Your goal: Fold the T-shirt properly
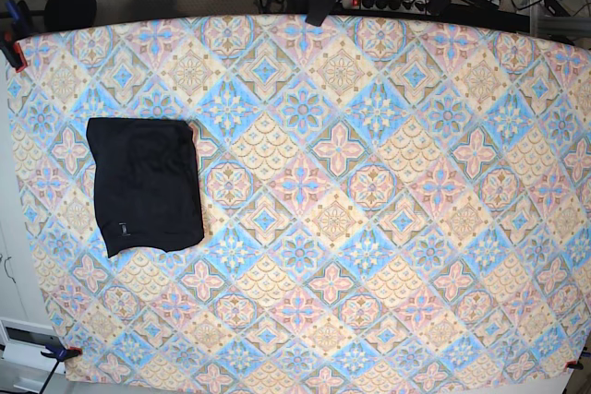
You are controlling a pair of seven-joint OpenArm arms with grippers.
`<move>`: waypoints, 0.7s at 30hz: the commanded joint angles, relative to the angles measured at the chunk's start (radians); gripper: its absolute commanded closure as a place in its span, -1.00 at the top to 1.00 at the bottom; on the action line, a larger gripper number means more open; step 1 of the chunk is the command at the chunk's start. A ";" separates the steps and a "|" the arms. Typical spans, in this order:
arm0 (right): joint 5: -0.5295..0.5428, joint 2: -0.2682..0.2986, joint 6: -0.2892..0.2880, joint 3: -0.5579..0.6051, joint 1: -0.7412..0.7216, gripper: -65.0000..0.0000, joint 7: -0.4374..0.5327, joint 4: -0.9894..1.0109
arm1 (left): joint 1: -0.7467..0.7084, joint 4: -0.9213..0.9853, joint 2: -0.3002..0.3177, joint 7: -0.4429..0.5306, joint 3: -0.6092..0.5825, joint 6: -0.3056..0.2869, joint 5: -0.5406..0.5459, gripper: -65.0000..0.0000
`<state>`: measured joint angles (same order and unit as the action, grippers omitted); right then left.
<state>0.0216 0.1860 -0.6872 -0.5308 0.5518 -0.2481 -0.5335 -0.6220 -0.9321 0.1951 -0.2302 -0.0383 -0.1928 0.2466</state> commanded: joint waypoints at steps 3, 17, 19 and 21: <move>0.008 0.014 -0.011 0.001 -0.054 -0.86 0.094 0.077 | 0.089 0.203 0.011 0.078 -0.047 0.009 -0.006 -0.98; 0.008 0.011 -0.011 0.088 -0.154 -0.86 0.267 0.261 | 0.301 0.542 0.008 0.265 -0.255 0.009 -0.002 -0.95; 0.010 0.011 -0.001 0.088 -0.164 -0.86 0.261 0.261 | 0.302 0.542 0.010 0.265 -0.255 0.009 -0.002 -0.95; 0.010 0.011 0.031 0.091 -0.166 -0.86 0.260 0.261 | 0.314 0.540 0.010 0.263 -0.255 0.009 -0.002 -0.95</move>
<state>0.0330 0.1875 -0.6464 -0.4408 0.3679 0.0128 -0.2745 -0.3061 -0.3904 0.1997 0.0273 -0.2951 -0.1806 0.2424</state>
